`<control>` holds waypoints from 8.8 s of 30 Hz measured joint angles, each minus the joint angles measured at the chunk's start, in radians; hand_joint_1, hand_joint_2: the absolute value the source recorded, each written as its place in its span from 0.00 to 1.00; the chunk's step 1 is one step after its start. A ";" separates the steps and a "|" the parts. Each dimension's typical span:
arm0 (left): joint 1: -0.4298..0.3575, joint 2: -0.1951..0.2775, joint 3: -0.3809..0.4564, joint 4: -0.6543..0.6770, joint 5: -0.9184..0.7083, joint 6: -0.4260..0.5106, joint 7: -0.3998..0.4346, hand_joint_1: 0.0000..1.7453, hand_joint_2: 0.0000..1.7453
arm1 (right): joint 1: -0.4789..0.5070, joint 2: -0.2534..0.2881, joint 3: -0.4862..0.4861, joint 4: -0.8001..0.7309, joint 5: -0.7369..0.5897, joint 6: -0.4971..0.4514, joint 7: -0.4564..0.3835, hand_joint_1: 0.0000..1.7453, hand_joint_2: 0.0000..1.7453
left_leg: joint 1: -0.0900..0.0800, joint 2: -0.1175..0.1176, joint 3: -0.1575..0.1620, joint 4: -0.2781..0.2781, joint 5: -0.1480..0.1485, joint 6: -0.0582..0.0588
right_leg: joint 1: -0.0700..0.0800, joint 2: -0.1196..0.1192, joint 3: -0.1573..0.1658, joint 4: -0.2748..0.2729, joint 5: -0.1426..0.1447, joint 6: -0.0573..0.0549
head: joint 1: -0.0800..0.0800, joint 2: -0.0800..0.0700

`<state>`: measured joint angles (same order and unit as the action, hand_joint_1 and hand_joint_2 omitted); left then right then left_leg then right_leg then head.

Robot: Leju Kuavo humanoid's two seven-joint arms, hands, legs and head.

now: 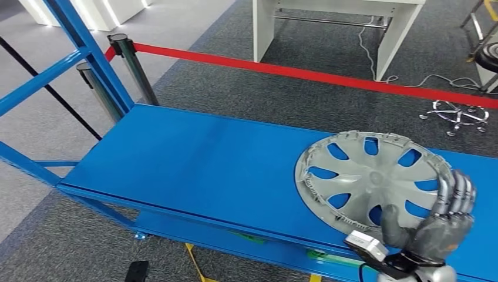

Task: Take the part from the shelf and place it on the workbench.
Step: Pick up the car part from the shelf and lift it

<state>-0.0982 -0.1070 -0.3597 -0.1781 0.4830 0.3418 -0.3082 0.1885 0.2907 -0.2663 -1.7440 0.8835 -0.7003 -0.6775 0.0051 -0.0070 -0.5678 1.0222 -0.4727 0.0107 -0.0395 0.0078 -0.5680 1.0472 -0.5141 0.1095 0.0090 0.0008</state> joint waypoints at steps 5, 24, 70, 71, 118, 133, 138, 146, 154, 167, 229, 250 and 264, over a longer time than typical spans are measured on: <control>-0.020 -0.014 -0.036 0.000 -0.023 0.007 0.013 0.00 0.00 | 0.057 0.006 -0.018 -0.060 -0.036 -0.001 0.000 0.00 0.00 | 0.004 -0.001 -0.023 0.056 -0.035 -0.018 | 0.008 0.005 0.000 0.006 0.000 -0.074 | -0.004 0.000; -0.007 -0.030 -0.044 0.000 0.018 0.015 -0.003 0.00 0.00 | 0.089 0.009 -0.033 -0.086 -0.029 0.000 0.000 0.00 0.00 | -0.017 0.006 -0.006 -0.010 0.008 0.027 | 0.028 0.000 -0.114 0.222 -0.114 -0.063 | -0.002 0.000; 0.015 -0.039 -0.011 0.000 0.040 0.017 -0.022 0.00 0.00 | 0.193 -0.119 0.158 0.148 -0.020 0.001 0.136 0.00 0.00 | -0.006 0.005 -0.107 0.251 -0.134 -0.031 | 0.026 -0.011 0.022 -0.038 0.015 -0.110 | -0.022 0.000; 0.016 -0.039 -0.011 0.000 0.041 0.018 -0.023 0.00 0.00 | 0.198 -0.115 0.158 0.142 -0.014 0.001 0.135 0.00 0.00 | -0.003 0.005 -0.116 0.271 -0.132 -0.034 | 0.026 -0.011 0.022 -0.038 0.015 -0.111 | -0.022 0.000; 0.027 0.006 0.066 0.000 0.144 0.036 -0.013 0.00 0.00 | 0.017 -0.147 0.316 0.298 -0.002 0.011 0.240 0.00 0.00 | -0.012 0.009 0.031 -0.032 -0.004 0.024 | 0.030 -0.010 -0.116 0.219 -0.074 -0.071 | -0.014 0.000; 0.029 0.012 0.076 0.000 0.134 0.000 -0.020 0.00 0.00 | -0.041 -0.263 0.270 0.396 -0.015 0.062 0.307 0.00 0.00 | -0.002 0.006 -0.102 0.256 -0.120 -0.031 | 0.029 -0.011 0.025 -0.052 0.026 -0.114 | -0.021 0.000; 0.026 0.013 0.076 0.000 0.128 0.001 -0.007 0.00 0.00 | -0.056 -0.275 0.257 0.416 0.024 0.060 0.334 0.00 1.00 | -0.002 0.006 0.015 -0.003 -0.002 -0.018 | 0.034 -0.008 0.021 -0.047 0.026 -0.103 | -0.020 0.000; 0.023 0.015 0.061 0.000 0.088 -0.011 0.016 0.00 0.00 | -0.215 -0.364 0.200 0.559 0.048 0.147 0.329 0.00 0.50 | -0.005 0.011 0.003 -0.026 0.013 0.021 | 0.028 -0.008 -0.104 0.188 -0.094 -0.069 | -0.013 0.000; 0.013 0.022 0.033 0.000 0.061 -0.022 0.021 0.00 0.00 | -0.465 -0.433 0.237 0.812 0.244 0.147 0.433 0.00 0.00 | -0.017 0.011 -0.015 -0.009 0.019 0.009 | 0.030 -0.006 0.018 -0.036 0.014 -0.078 | -0.015 0.000; 0.009 0.033 -0.006 0.000 0.037 -0.025 0.037 0.00 0.00 | -0.676 -0.493 0.297 1.050 0.294 0.228 0.460 0.00 0.00 | -0.007 0.008 -0.060 0.072 0.021 -0.012 | 0.028 -0.006 0.020 -0.039 0.019 -0.101 | -0.018 0.000; -0.017 0.031 -0.063 0.002 0.041 -0.048 0.049 0.00 0.00 | -0.807 -0.542 0.400 1.227 0.176 0.394 0.348 0.00 0.00 | 0.006 0.005 -0.033 0.018 0.025 -0.021 | 0.031 -0.011 0.002 -0.050 0.047 -0.093 | -0.014 0.000; -0.031 0.027 -0.070 0.002 0.048 -0.046 0.051 0.00 0.00 | -0.865 -0.536 0.508 1.263 0.267 0.474 0.387 0.00 0.00 | 0.000 0.005 -0.032 0.009 0.014 -0.013 | 0.031 -0.010 -0.012 -0.045 0.053 -0.094 | -0.010 0.000; -0.027 0.027 -0.077 0.002 0.051 -0.049 0.051 0.00 0.00 | -0.902 -0.531 0.525 1.311 0.268 0.547 0.406 0.00 1.00 | 0.000 0.005 -0.010 -0.007 0.013 -0.002 | 0.034 -0.008 -0.015 -0.045 0.056 -0.082 | -0.012 0.000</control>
<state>-0.1248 -0.0796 -0.4368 -0.1766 0.5337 0.2930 -0.2575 -0.7130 -0.2400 0.2588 -0.4331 1.1512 -0.1532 -0.2715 0.0055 -0.0018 -0.5779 1.0154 -0.4598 0.0084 -0.0055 -0.0002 -0.5832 1.0023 -0.4579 0.0276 -0.0030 0.0008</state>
